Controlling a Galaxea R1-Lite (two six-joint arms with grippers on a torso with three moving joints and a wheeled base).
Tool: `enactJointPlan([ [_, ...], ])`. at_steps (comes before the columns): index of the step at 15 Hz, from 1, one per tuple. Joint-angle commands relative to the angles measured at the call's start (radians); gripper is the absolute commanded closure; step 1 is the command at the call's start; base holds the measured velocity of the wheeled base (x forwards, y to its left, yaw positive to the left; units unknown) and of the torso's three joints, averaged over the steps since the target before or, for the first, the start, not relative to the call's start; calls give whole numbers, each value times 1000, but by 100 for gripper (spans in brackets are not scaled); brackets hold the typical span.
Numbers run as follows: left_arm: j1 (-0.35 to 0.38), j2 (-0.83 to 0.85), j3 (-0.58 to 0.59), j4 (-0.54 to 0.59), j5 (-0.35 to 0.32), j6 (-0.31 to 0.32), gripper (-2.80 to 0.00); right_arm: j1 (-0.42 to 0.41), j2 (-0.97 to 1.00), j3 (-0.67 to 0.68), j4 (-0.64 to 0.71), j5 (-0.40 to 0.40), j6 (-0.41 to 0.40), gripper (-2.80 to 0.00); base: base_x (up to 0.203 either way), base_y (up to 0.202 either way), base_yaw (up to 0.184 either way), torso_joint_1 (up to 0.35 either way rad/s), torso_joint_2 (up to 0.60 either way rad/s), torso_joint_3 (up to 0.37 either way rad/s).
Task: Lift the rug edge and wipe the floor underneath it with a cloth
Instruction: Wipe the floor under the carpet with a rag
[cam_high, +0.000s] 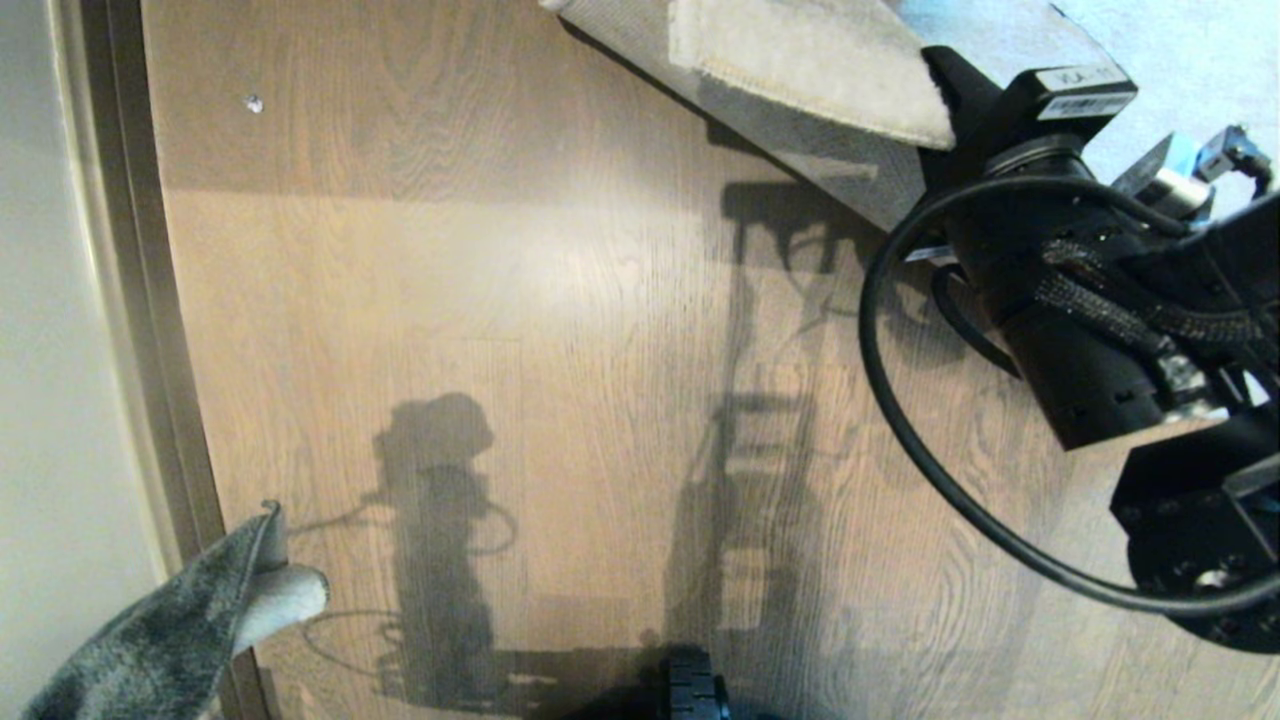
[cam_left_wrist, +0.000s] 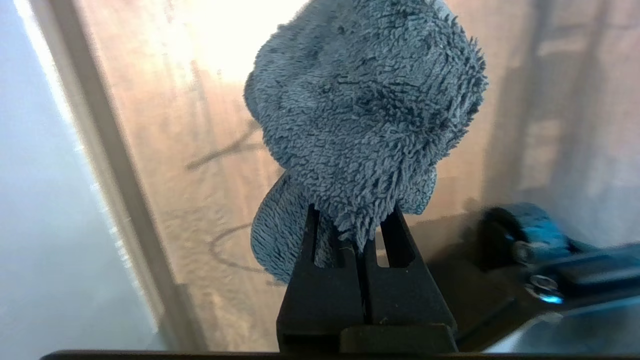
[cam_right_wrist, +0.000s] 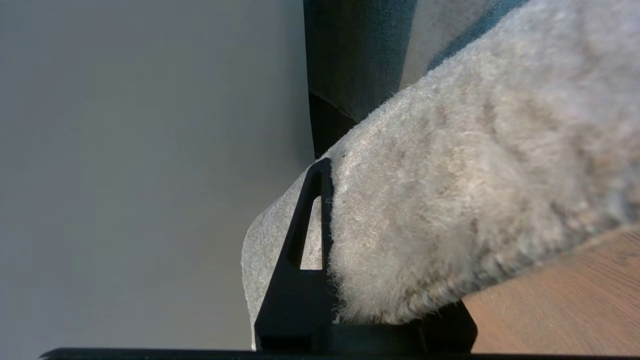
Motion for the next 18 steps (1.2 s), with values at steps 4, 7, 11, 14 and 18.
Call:
enactJointPlan([
  [4, -1, 37, 21, 6, -72, -10, 0, -1, 2, 0, -44, -2, 6, 0, 0, 0, 0, 0, 0, 0],
  [7, -1, 25, 21, 6, -72, 3, 0, -1, 9, -6, -44, -3, 6, 0, 0, 0, 0, 0, 0, 0],
  [11, 0, -41, 21, 6, -69, 126, 0, -1, 18, -13, -44, -3, 5, 0, 0, 0, 0, 0, 0, 0],
  [14, -1, -41, 25, 6, -40, 207, 0, -1, 25, -13, -44, -3, 2, 0, 0, 0, 0, 0, 0, 0],
  [18, -1, -41, 55, 4, 120, 340, 0, -11, 26, -13, -44, -3, 2, 0, 0, 0, 0, 0, 0, 0],
])
